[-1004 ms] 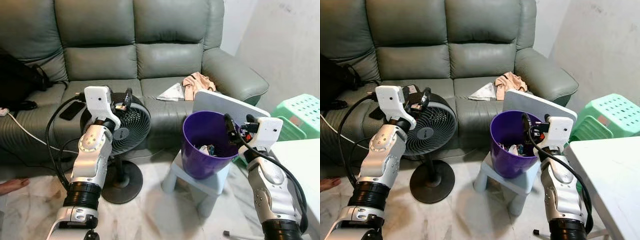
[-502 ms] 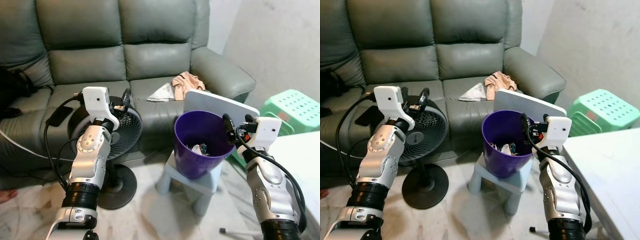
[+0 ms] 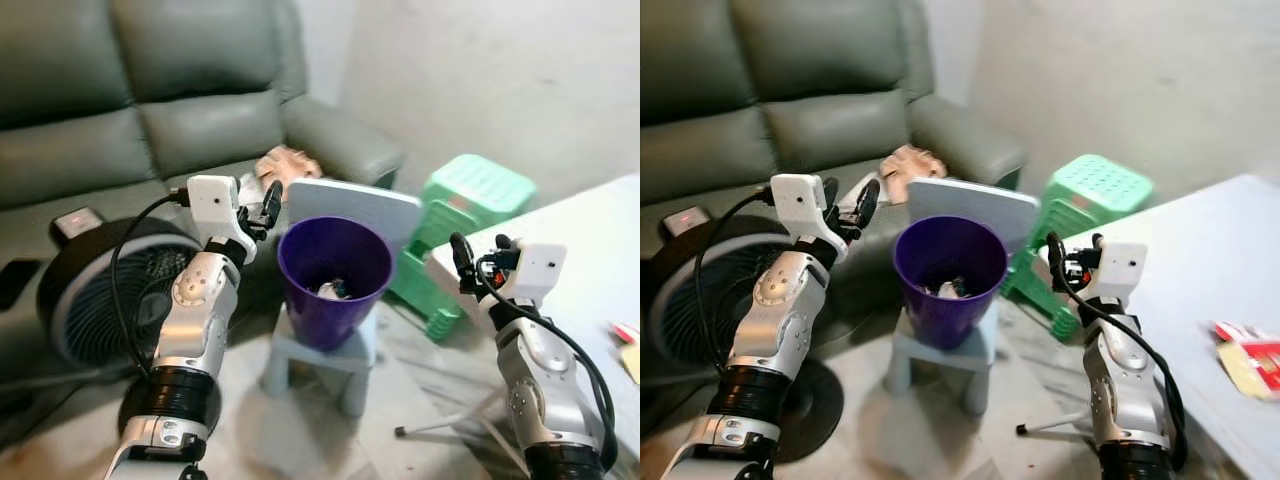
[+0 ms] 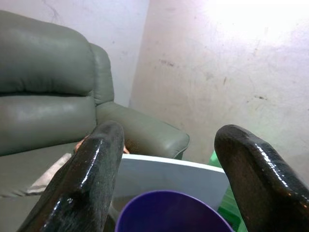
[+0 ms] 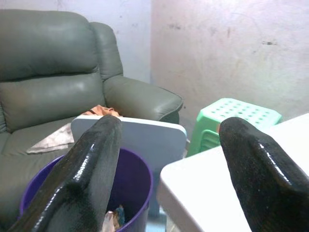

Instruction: Picking trash to rubbish bin

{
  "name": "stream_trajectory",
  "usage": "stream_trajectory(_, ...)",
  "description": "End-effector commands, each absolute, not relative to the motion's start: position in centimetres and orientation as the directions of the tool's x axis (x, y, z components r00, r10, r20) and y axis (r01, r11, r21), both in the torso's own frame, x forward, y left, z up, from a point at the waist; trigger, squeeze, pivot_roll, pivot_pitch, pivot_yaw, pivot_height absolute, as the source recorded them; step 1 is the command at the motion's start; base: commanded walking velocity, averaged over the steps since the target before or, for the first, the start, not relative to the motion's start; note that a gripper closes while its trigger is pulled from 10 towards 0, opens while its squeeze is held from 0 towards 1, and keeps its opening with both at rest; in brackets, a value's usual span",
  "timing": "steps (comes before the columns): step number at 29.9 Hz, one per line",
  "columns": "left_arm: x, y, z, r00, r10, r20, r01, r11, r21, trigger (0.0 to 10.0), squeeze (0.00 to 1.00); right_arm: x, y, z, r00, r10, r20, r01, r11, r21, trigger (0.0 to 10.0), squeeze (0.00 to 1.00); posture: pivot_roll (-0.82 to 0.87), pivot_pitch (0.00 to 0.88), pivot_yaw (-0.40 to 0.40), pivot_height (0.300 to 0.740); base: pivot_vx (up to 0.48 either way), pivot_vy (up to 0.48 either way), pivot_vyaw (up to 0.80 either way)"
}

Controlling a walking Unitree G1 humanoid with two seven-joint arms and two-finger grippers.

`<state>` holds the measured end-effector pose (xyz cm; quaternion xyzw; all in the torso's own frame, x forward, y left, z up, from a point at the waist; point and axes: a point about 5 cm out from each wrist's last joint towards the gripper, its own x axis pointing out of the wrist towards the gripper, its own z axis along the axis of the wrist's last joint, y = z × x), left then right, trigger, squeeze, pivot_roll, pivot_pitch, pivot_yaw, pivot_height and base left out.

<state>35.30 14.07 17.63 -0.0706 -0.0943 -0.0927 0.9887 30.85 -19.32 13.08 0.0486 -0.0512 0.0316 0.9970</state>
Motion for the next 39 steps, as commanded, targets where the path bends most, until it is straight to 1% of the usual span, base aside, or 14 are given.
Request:
stream_trajectory(1,35.2,13.4,17.9,0.960,-0.192,0.205,0.220,0.968,-0.125,10.0,0.00,30.7,-19.9,13.3,0.993,0.041,0.108,-0.049,0.996,0.078,10.0,0.00,0.00,0.005,-0.043,0.740,0.000,0.000,-0.67)
stream_trajectory(5,35.2,13.1,17.9,0.959,-0.201,0.202,0.231,0.963,-0.141,10.0,0.00,30.7,-19.9,13.3,0.994,0.044,0.105,-0.052,0.996,0.074,10.0,0.00,-0.01,0.002,-0.044,0.740,0.000,0.000,-0.66)
stream_trajectory(7,35.2,13.0,17.9,0.959,-0.207,0.195,0.232,0.966,-0.116,10.0,0.00,30.7,-20.0,13.2,0.994,0.044,0.103,-0.052,0.996,0.074,10.0,0.00,-0.01,0.003,-0.044,0.740,0.000,0.000,-0.66)
stream_trajectory(16,35.1,12.7,17.7,0.959,-0.213,0.187,0.237,0.964,-0.119,10.0,0.00,30.7,-20.1,13.3,0.994,0.043,0.101,-0.050,0.996,0.069,10.0,0.00,-0.01,0.007,-0.050,0.740,0.000,0.000,-0.66)
stream_trajectory(20,34.9,12.5,17.6,0.955,-0.228,0.188,0.248,0.965,-0.090,10.0,0.00,30.6,-20.1,13.3,0.995,0.042,0.093,-0.049,0.997,0.066,10.0,0.00,-0.01,0.010,-0.052,0.740,0.000,0.000,-0.66)
stream_trajectory(30,34.5,12.2,17.3,0.955,-0.242,0.173,0.260,0.961,-0.094,10.0,0.00,30.5,-20.1,13.2,0.996,0.039,0.082,-0.044,0.997,0.063,10.0,0.00,-0.01,0.028,-0.055,0.740,0.000,0.000,-0.70)
stream_trajectory(32,34.3,11.9,17.1,0.952,-0.258,0.167,0.275,0.958,-0.087,10.0,0.00,30.5,-20.1,13.1,0.996,0.038,0.080,-0.043,0.997,0.063,10.0,0.00,-0.01,0.028,-0.055,0.740,0.000,0.000,-0.72)
stream_trajectory(39,32.7,9.7,15.9,0.916,-0.375,0.147,0.387,0.920,-0.065,10.0,0.00,30.3,-20.2,13.1,0.997,0.033,0.074,-0.037,0.997,0.063,10.0,0.00,-0.01,0.040,-0.052,0.740,0.000,0.000,-0.71)
